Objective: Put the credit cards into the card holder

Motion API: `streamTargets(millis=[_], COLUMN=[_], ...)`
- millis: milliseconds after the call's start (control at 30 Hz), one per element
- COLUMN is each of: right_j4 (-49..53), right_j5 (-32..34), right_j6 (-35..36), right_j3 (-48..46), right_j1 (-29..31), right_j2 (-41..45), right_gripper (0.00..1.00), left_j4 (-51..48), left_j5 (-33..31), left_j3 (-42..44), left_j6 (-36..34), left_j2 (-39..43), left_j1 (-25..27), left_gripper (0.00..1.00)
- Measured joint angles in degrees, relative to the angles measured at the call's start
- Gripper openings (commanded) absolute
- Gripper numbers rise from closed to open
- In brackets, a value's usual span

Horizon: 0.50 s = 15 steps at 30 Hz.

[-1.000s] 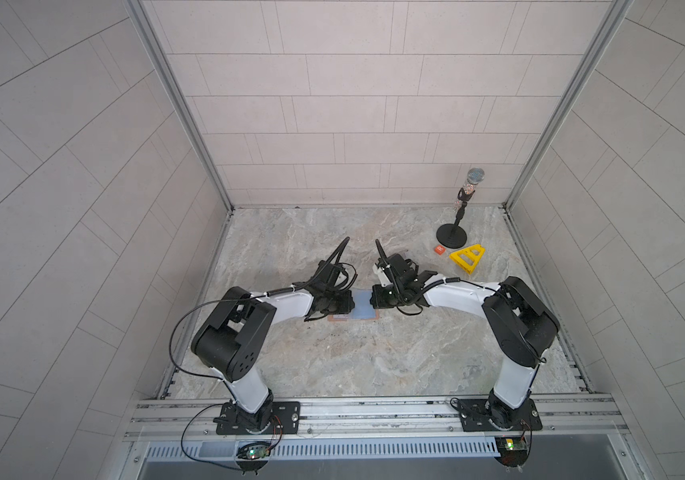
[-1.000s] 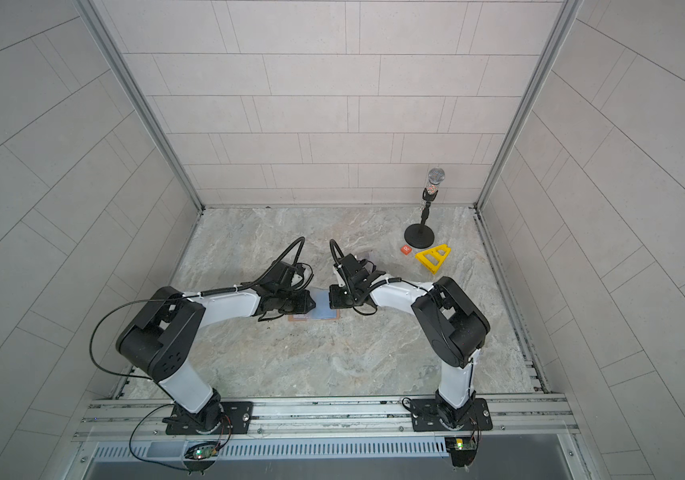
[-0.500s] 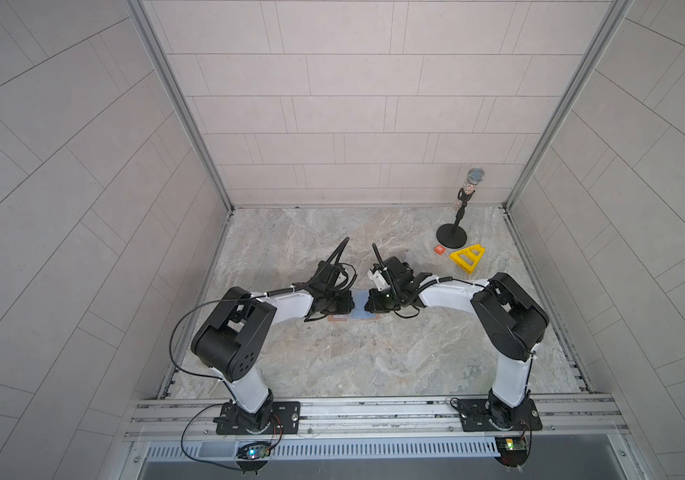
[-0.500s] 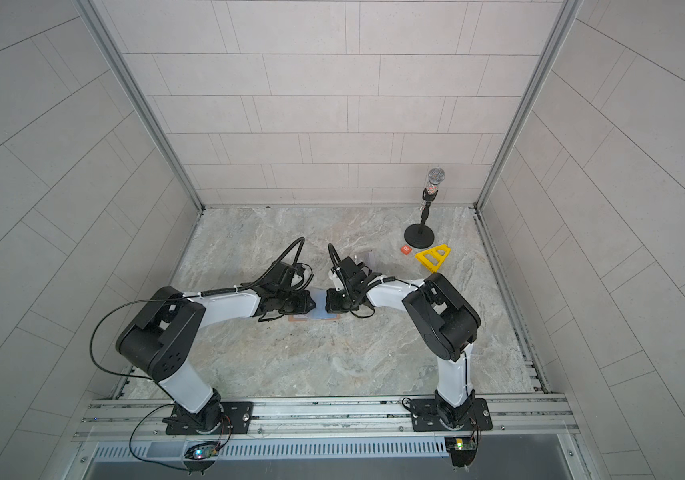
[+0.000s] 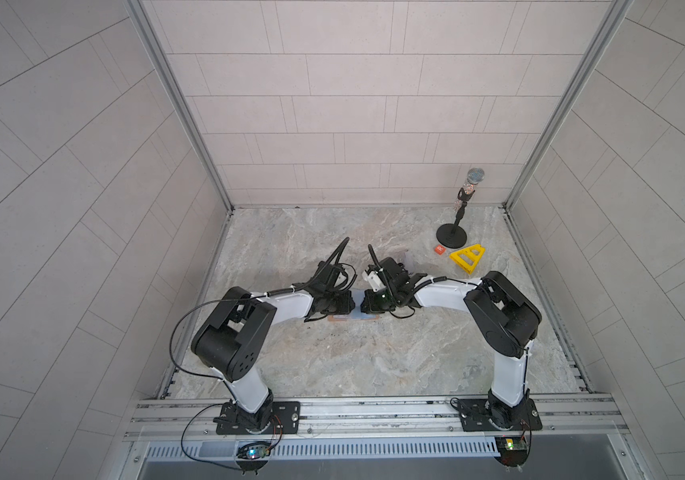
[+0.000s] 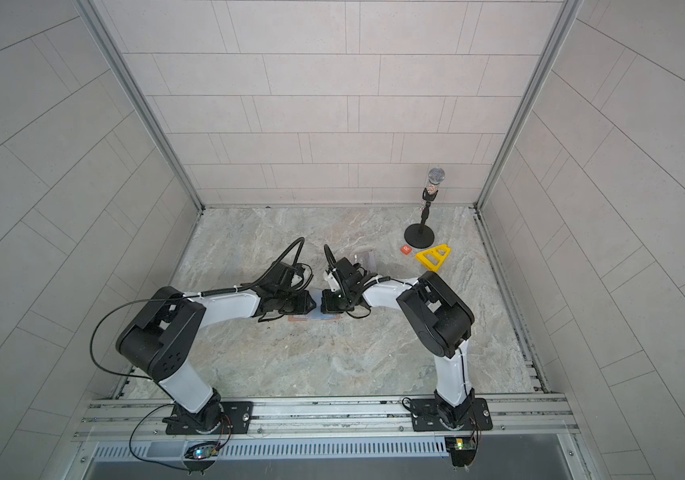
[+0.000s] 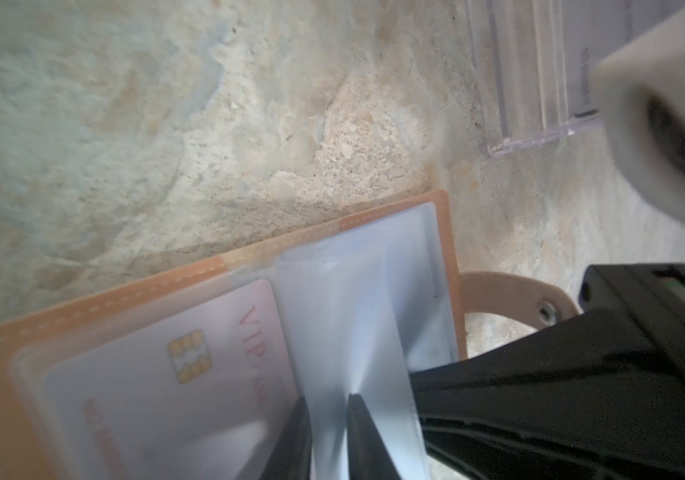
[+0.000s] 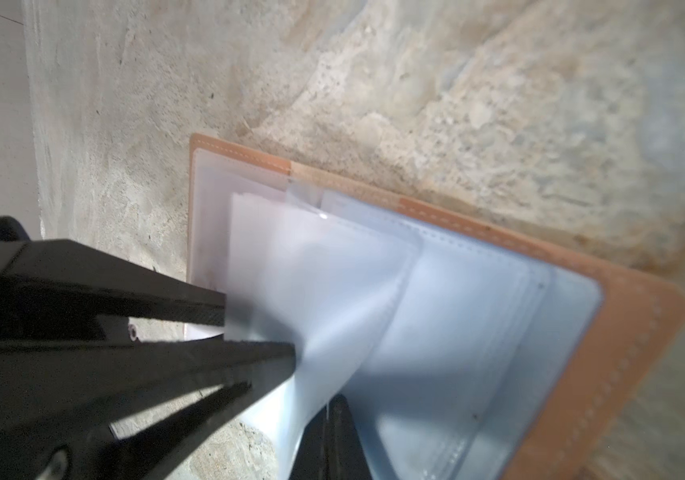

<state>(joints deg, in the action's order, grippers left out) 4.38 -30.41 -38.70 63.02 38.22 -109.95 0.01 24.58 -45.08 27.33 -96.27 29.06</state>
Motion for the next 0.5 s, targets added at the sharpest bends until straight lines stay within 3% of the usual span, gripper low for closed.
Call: streamTargets(millis=[167, 500], right_j4=[-0.42, -1.62], right_j5=[0.02, -0.15], right_j6=[-0.42, -0.79], right_j3=[-0.15, -0.37], right_j1=[-0.02, -0.02], right_j2=[-0.04, -0.11], right_gripper=[0.03, 0.03], left_j4=[-0.98, -3.74], left_j5=[0.13, -4.66], left_j3=[0.11, 0.9], left_j6=[-0.15, -0.66], left_j2=[3.45, 11.96], left_j1=[0.11, 0.11], left_gripper=[0.63, 0.65])
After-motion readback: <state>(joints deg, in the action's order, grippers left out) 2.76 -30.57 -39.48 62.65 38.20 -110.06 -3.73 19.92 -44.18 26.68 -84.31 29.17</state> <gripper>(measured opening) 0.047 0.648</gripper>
